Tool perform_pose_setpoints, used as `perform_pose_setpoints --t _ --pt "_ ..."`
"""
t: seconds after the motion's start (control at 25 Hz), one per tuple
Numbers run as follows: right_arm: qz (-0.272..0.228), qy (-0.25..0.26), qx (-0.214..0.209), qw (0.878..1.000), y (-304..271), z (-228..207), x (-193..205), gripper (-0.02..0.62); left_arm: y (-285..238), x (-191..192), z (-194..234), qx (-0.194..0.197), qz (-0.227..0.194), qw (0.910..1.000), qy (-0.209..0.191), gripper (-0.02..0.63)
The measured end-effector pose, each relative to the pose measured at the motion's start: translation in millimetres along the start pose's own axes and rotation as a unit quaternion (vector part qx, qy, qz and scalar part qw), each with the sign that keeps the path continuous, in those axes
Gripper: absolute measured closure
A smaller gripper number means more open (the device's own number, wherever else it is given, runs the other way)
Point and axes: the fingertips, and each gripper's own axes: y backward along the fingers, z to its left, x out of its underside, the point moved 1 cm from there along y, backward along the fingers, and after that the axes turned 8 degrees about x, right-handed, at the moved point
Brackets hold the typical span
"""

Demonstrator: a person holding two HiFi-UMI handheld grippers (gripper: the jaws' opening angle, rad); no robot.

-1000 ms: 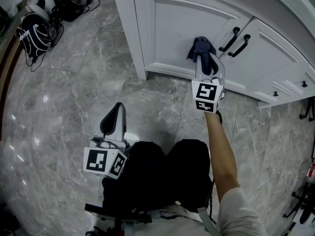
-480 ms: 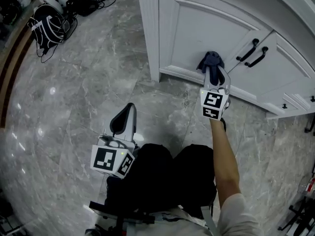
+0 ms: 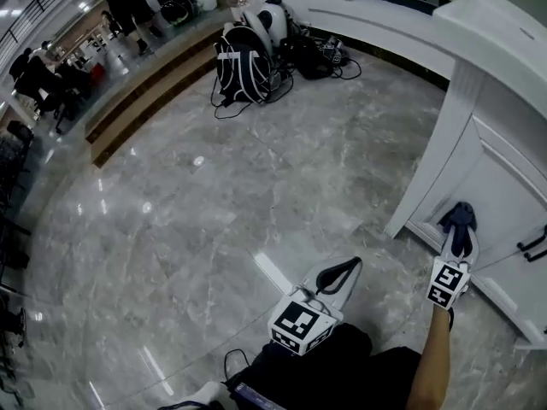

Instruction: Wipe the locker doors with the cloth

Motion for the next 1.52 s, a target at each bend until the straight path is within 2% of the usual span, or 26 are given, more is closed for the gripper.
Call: perform_pose_setpoints --t 0.16,0.36,0.56,0.88,1.04,1.28,1.52 --pt "-0.01 0.006 -0.025 1.0 -11.1 32.1 -8.3 0.512 10.0 3.9 11.9 -0.009 -0.003 1.0 0.001 0.604" --pt "-0.009 -0.005 -0.037 0.999 -21.7 54.8 -7.6 0.512 12.3 8.9 16.3 -0.01 -0.005 0.9999 0.003 0.604" --pt "-0.013 -0.009 -0.042 0.999 -21.5 61.8 -17.3 0.512 17.7 7.7 18.4 -0.011 -0.006 0.9999 0.008 0.604" --pt "-0.006 -0.016 -0.052 0.999 -6.7 60.8 -1.1 0.512 34.6 9.6 6.6 -0.012 -0.014 0.9998 -0.002 0.604" --pt "-0.015 -0.016 -0.065 0.998 -19.8 84.8 -4.8 0.511 45.5 -2.1 18.6 -0.027 -0.025 0.9992 -0.013 0.604" --pt "0.04 -0.013 -0.095 0.995 -28.2 98.8 41.0 0.511 28.1 7.4 15.0 -0.027 -0.002 0.9996 0.001 0.604" --pt "0.061 -0.009 -0.109 0.992 -29.6 105.4 63.2 0.511 23.0 6.3 15.8 -0.025 0.003 0.9997 -0.004 0.604"
